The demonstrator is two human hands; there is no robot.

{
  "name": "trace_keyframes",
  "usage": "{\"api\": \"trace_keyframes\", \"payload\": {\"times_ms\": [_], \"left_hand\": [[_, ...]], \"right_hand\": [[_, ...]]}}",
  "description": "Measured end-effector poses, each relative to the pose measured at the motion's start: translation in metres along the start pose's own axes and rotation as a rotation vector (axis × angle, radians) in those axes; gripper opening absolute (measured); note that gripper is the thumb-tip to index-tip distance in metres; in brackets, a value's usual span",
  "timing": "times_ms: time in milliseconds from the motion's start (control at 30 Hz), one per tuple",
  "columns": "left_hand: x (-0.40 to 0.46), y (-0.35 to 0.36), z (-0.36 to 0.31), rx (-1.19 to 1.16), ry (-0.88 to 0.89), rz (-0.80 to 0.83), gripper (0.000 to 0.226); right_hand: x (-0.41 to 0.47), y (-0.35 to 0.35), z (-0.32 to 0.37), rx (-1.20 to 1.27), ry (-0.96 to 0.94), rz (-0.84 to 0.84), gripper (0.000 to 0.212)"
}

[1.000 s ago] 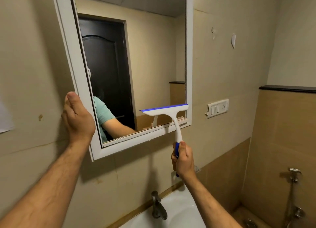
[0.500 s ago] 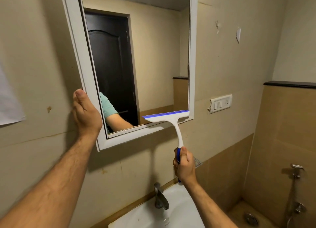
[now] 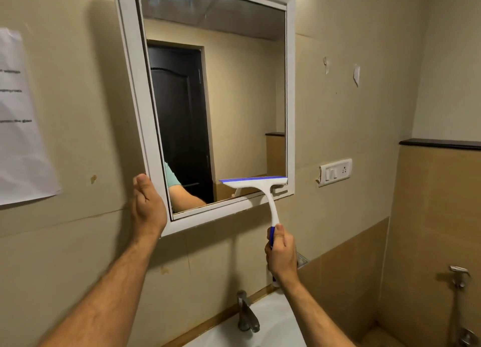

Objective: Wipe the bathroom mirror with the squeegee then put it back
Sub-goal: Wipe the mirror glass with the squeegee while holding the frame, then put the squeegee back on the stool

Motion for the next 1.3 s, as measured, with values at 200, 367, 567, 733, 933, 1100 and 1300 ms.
{"api": "trace_keyframes", "payload": {"times_ms": [200, 367, 567, 733, 933, 1100, 1300], "left_hand": [[-0.008, -0.02, 0.004, 0.146, 0.052, 0.103, 0.046], [-0.019, -0.044, 0.008, 0.24, 0.172, 0.106, 0.04], [-0.056, -0.097, 0.045, 0.423, 0.319, 0.185, 0.057], [-0.101, -0.163, 0.106, 0.619, 0.251, 0.352, 0.064], [-0.135, -0.26, 0.154, 0.741, 0.22, 0.466, 0.068], [-0.145, -0.335, 0.18, 0.788, 0.172, 0.478, 0.064], [-0.176, -0.426, 0.213, 0.872, 0.124, 0.527, 0.063]], "right_hand": [[0.001, 0.018, 0.041, 0.015, -0.04, -0.015, 0.038], [-0.011, 0.043, 0.063, 0.048, -0.106, -0.003, 0.038], [-0.051, 0.089, 0.058, 0.042, -0.167, 0.046, 0.04], [-0.098, 0.12, 0.034, 0.085, -0.105, -0.048, 0.041], [-0.161, 0.17, 0.02, 0.075, -0.111, -0.051, 0.045], [-0.239, 0.223, -0.001, -0.015, -0.072, 0.028, 0.041], [-0.351, 0.272, -0.042, -0.086, 0.064, 0.16, 0.044]]}}
Point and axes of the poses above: each hand's wrist, its own x-axis towards the middle knuckle, its own y-axis out of the palm, z = x × y, the point moved 1 cm from there along x, towards the middle knuckle, and after that the axes turned 4 degrees about y, right-handed, at the moved point
